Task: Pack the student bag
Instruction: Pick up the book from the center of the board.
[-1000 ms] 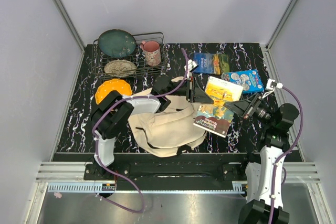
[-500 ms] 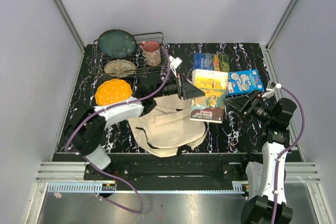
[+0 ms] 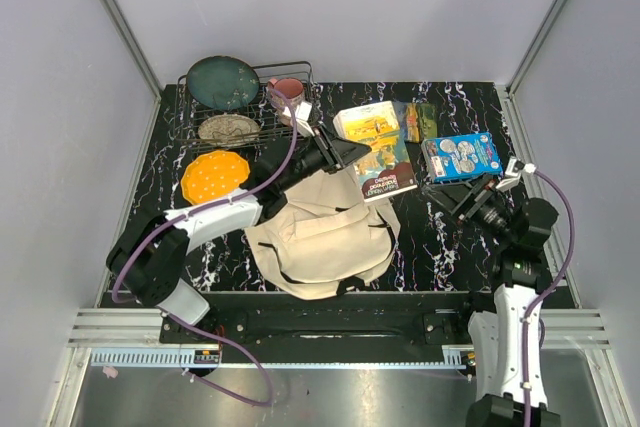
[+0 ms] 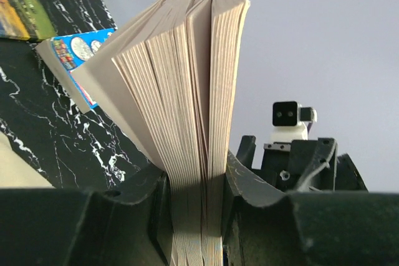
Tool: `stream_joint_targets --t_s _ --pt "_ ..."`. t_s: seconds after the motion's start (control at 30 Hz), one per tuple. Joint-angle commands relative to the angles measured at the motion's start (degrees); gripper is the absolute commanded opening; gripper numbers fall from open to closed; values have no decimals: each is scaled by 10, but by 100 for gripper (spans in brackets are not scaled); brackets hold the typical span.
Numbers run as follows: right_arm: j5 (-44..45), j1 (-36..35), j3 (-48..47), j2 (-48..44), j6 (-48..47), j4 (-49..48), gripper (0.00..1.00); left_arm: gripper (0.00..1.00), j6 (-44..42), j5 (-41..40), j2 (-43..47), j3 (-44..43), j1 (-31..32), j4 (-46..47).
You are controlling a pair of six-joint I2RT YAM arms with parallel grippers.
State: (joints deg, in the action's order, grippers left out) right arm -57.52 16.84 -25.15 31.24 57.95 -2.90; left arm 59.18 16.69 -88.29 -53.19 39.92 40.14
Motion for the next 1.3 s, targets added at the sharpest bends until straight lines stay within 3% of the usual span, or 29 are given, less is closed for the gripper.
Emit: stream_joint_targets --t_s 0.0,0.3,0.47,0.97,1.13,1.27 --pt "56 -63 -10 10 15 -39 100 0 59 -75 51 17 -1 109" --pt "243 -231 3 91 15 -76 100 0 80 -103 72 48 -1 131" --pt "349 -303 47 111 56 -163 100 0 75 -124 97 67 -1 126" --pt "400 -417 77 279 73 -473 100 0 109 -134 117 134 -1 150" --pt "408 -445 69 320 83 -542 92 0 118 -149 122 155 -1 161" --pt "427 -462 72 349 97 -582 75 0 117 -146 117 157 -1 166"
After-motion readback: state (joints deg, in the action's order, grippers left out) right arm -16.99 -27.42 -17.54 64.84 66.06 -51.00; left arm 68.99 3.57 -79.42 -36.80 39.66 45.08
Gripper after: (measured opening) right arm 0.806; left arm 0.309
